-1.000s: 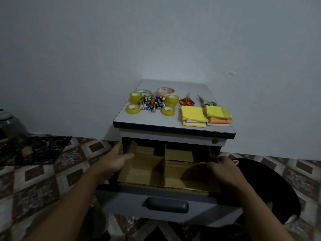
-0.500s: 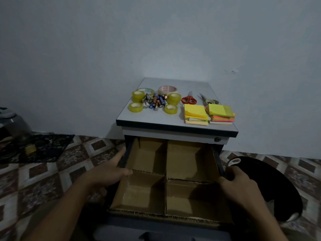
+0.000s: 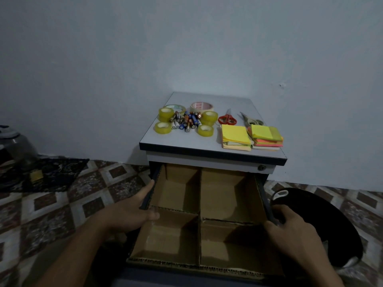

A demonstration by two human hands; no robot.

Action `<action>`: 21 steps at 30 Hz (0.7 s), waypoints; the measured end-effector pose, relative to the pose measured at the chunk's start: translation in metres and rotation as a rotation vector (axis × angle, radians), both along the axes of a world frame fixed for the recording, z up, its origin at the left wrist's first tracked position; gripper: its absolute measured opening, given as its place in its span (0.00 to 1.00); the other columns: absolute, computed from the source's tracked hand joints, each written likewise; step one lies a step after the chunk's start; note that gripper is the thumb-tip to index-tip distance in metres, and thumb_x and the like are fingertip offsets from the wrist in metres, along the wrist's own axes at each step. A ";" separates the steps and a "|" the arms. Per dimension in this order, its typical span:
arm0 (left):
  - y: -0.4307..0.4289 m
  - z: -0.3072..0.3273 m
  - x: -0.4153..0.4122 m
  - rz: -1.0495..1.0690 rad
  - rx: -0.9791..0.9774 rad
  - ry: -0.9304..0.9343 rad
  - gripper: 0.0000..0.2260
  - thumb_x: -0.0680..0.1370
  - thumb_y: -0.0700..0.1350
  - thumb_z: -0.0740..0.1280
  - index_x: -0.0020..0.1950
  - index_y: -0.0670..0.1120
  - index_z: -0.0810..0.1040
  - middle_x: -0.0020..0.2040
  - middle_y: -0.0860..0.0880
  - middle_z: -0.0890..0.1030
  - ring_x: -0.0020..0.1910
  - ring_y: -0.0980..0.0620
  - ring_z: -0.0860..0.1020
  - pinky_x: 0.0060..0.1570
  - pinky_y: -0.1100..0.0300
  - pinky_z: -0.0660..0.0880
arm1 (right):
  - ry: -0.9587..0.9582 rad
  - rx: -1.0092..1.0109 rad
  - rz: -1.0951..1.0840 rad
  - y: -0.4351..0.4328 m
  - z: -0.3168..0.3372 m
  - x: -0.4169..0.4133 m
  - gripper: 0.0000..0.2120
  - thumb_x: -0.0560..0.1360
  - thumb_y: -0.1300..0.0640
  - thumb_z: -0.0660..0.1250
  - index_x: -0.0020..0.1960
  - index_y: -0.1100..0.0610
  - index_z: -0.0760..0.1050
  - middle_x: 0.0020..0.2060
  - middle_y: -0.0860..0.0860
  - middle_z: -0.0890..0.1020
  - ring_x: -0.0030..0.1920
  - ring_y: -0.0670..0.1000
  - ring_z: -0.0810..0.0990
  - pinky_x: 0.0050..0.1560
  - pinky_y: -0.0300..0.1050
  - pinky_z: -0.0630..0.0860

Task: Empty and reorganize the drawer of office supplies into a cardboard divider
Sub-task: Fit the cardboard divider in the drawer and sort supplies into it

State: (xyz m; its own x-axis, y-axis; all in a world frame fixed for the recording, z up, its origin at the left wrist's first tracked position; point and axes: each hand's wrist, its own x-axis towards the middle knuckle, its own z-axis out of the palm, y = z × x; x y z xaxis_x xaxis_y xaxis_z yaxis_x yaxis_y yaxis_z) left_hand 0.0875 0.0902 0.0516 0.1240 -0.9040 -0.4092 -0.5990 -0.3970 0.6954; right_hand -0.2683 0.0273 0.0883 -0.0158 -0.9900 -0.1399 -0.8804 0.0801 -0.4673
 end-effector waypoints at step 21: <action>-0.050 0.100 -0.012 0.407 -0.646 -0.235 0.18 0.78 0.50 0.69 0.66 0.47 0.76 0.48 0.50 0.80 0.46 0.53 0.78 0.44 0.61 0.72 | -0.099 -0.455 0.386 -0.066 0.099 0.067 0.11 0.76 0.51 0.68 0.57 0.50 0.79 0.46 0.45 0.82 0.42 0.43 0.77 0.39 0.36 0.70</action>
